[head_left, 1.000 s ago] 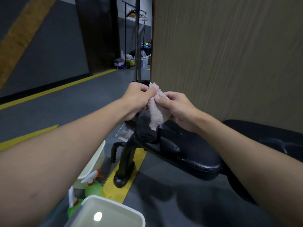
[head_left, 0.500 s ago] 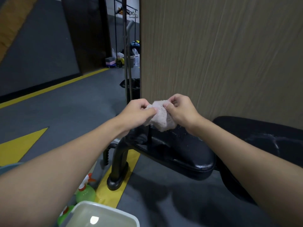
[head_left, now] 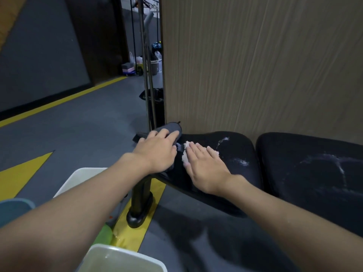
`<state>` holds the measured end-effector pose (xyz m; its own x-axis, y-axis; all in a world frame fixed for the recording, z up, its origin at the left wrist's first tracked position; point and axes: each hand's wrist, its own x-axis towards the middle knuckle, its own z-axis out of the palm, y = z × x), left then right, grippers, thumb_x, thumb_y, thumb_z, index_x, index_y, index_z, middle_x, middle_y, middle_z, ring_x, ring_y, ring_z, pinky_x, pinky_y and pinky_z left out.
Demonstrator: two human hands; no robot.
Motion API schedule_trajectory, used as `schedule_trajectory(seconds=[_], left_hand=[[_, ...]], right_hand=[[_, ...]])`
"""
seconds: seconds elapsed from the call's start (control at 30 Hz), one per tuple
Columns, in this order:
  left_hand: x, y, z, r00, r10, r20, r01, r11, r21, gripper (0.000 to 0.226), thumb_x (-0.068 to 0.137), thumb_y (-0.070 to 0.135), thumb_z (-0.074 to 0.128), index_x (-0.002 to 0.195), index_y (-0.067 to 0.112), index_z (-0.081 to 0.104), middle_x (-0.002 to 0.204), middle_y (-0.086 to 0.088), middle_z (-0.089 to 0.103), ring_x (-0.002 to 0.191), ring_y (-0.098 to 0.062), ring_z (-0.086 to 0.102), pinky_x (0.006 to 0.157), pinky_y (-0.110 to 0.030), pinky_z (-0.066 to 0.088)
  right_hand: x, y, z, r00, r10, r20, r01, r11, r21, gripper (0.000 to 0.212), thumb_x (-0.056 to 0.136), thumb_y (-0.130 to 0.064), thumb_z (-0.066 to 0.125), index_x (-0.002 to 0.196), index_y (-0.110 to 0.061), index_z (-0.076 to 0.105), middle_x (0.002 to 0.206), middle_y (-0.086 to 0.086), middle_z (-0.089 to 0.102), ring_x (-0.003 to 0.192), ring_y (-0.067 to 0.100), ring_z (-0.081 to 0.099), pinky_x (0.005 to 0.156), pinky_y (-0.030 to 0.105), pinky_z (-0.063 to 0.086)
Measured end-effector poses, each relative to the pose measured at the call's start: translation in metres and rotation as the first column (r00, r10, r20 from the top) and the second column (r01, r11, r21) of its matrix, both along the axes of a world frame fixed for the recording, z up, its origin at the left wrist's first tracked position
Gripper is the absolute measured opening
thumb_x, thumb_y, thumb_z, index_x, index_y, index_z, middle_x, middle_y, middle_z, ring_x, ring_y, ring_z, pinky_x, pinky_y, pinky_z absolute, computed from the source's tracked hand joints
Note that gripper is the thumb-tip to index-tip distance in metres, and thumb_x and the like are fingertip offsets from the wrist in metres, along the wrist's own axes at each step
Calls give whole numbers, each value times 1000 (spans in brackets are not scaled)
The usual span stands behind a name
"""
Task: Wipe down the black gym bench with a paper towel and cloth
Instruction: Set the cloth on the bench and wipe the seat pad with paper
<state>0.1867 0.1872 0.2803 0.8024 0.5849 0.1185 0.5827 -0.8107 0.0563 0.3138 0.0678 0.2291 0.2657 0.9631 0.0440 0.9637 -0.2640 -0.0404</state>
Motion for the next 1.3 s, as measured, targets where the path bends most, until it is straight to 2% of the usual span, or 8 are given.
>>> schedule_trajectory(seconds=[0.17,0.27,0.4,0.67,0.77,0.83,0.97,1.3], left_hand=[[6,12,-12,998,-10,57,9,1000,9,48,101,34,30,147,21,36,149,-1,30,136,-23,27,106,-47,36],[9,11,-23,998,13,62,-14,1000,12,49,102,31,28,149,20,31,160,0,19,144,-23,16,110,-46,28],[7,13,-27,994,20,111,-19,1000,-15,50,102,30,27,151,22,26,162,3,16,145,-20,13,112,-46,25],[6,14,-23,992,27,121,-18,997,-77,49,100,30,30,149,24,29,158,5,22,141,-21,19,110,-47,27],[12,11,-14,994,64,94,-54,993,-102,43,96,34,33,139,26,38,146,1,33,131,-26,27,104,-49,33],[16,10,-13,989,86,123,-77,994,-76,38,96,37,33,130,26,43,140,0,36,126,-26,30,99,-50,36],[17,11,-28,979,62,193,-63,998,-1,35,99,35,31,131,25,41,145,4,34,130,-25,29,98,-47,35],[21,13,-36,980,56,189,-74,993,87,36,98,34,32,132,24,39,147,4,31,131,-26,28,98,-47,34]], right_hand=[[11,42,6,997,-12,-79,9,999,-43,60,106,-38,13,158,-12,0,167,5,-4,153,20,-7,123,42,-4],[25,79,11,990,-87,-108,75,991,-106,60,106,-36,14,158,-9,-1,167,6,-5,153,21,-7,122,43,-4],[30,99,12,983,-142,-113,126,982,-143,60,106,-35,13,157,-9,-3,167,4,-6,153,19,-8,122,42,-5],[-19,24,0,1000,18,-3,-18,1000,-2,62,104,-40,10,158,-11,0,167,5,-5,153,20,-6,121,41,-4],[-32,-5,-3,995,72,66,-70,997,-21,72,95,-45,0,158,-11,-3,167,5,-7,153,21,-9,119,38,-8],[-30,-9,-3,994,75,77,-74,997,-20,70,96,-45,1,158,-12,-2,167,4,-6,153,21,-8,119,36,-9],[3,25,7,998,-29,-60,26,998,-60,60,105,-41,13,158,-17,-2,167,1,-5,153,17,-6,123,40,-2],[56,97,13,963,-224,-150,204,969,-139,59,104,-41,9,159,-18,10,167,-2,5,153,17,1,122,41,-2]])
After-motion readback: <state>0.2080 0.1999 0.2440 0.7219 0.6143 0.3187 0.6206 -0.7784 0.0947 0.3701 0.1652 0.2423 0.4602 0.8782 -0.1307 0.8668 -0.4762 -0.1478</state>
